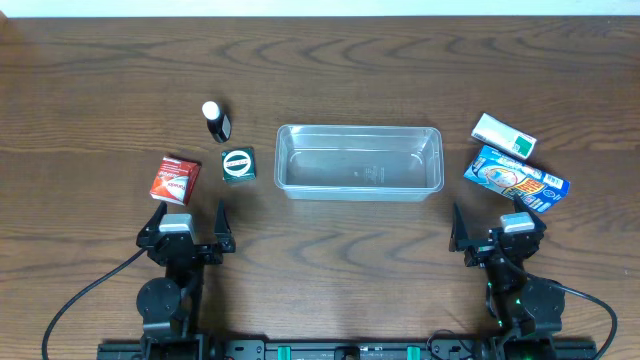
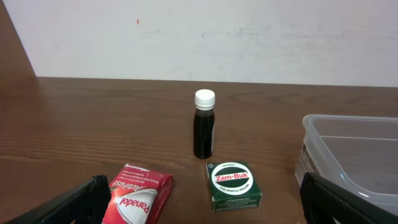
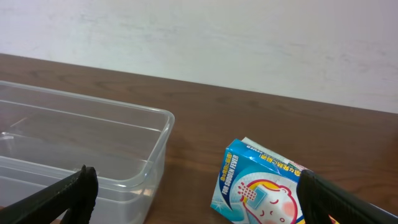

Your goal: Pack container

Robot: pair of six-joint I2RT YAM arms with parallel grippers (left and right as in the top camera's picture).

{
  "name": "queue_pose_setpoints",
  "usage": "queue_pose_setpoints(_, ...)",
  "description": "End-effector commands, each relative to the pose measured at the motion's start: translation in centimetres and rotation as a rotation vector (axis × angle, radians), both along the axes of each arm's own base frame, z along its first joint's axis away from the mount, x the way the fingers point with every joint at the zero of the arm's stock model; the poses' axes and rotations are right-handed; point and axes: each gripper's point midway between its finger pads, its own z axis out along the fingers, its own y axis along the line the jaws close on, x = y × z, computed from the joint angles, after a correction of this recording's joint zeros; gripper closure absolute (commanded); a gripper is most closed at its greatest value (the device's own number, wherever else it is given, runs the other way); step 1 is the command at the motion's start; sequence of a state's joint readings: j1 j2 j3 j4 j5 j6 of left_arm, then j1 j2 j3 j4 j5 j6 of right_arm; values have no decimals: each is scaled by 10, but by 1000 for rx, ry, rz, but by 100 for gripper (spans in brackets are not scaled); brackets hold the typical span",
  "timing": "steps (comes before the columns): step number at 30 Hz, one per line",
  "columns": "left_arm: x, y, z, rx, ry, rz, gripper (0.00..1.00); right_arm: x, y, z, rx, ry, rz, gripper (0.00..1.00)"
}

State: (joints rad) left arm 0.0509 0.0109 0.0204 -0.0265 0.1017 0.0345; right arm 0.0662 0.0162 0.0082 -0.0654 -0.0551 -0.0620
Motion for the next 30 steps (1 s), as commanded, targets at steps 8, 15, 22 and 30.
queue_pose_setpoints(8, -1, -1, -17, 9, 52, -10, 2, -1, 2, 0, -6, -4, 7, 1)
queue_pose_setpoints(15, -1, -1, -17, 9, 52, -10, 2, -1, 2, 0, -6, -5, 6, 1)
queue_pose_setpoints(22, -1, -1, -17, 9, 52, -10, 2, -2, 12, 16, 37, -59, 68, 1)
queue_pose_setpoints(30, -1, -1, -17, 9, 52, -10, 2, -11, 13, 81, 38, -114, 89, 1)
